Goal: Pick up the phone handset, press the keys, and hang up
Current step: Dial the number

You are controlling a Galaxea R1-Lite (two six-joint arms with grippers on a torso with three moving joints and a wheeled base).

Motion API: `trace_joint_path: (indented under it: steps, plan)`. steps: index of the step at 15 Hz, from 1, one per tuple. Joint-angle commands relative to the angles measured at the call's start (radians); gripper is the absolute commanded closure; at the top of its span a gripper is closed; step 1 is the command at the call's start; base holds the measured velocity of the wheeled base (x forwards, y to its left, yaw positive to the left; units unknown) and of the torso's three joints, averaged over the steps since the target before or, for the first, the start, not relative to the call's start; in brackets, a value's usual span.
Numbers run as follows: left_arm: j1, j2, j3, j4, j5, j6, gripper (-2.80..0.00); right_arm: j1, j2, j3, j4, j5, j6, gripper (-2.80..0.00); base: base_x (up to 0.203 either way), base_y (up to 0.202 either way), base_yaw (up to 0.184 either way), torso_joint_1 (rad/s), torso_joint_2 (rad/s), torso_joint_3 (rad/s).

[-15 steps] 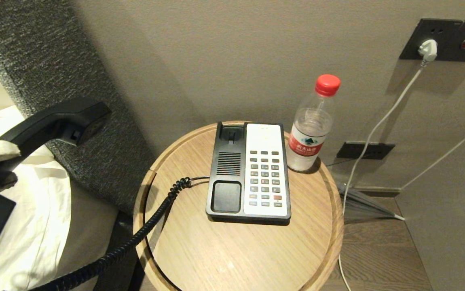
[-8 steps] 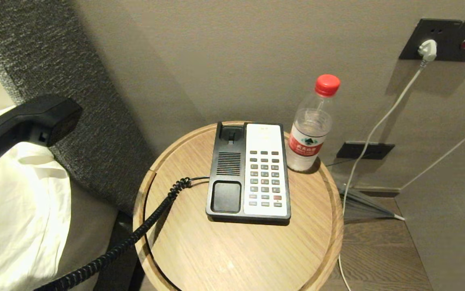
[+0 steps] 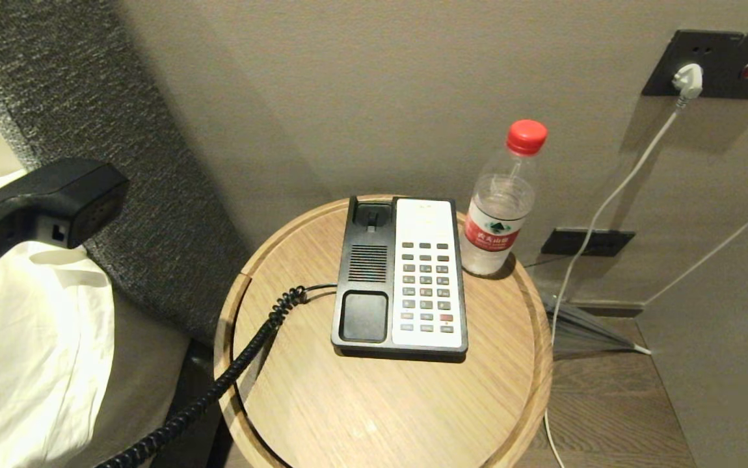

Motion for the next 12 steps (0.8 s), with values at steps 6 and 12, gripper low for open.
trace_joint_path:
  steps: [6, 12]
  plan:
    - [0.007, -0.02, -0.017, 0.002, -0.05, -0.007, 0.0, 0.0, -0.011, 0.0, 0.0, 0.001, -0.003, 0.0, 0.0, 0.0, 0.0, 0.0, 0.0, 0.0]
    - [0.006, -0.034, 0.019, 0.001, -0.052, -0.006, 0.0, 0.0, -0.011, 0.002, 0.0, 0.002, -0.004, 0.0, 0.0, 0.0, 0.0, 0.0, 0.0, 0.0]
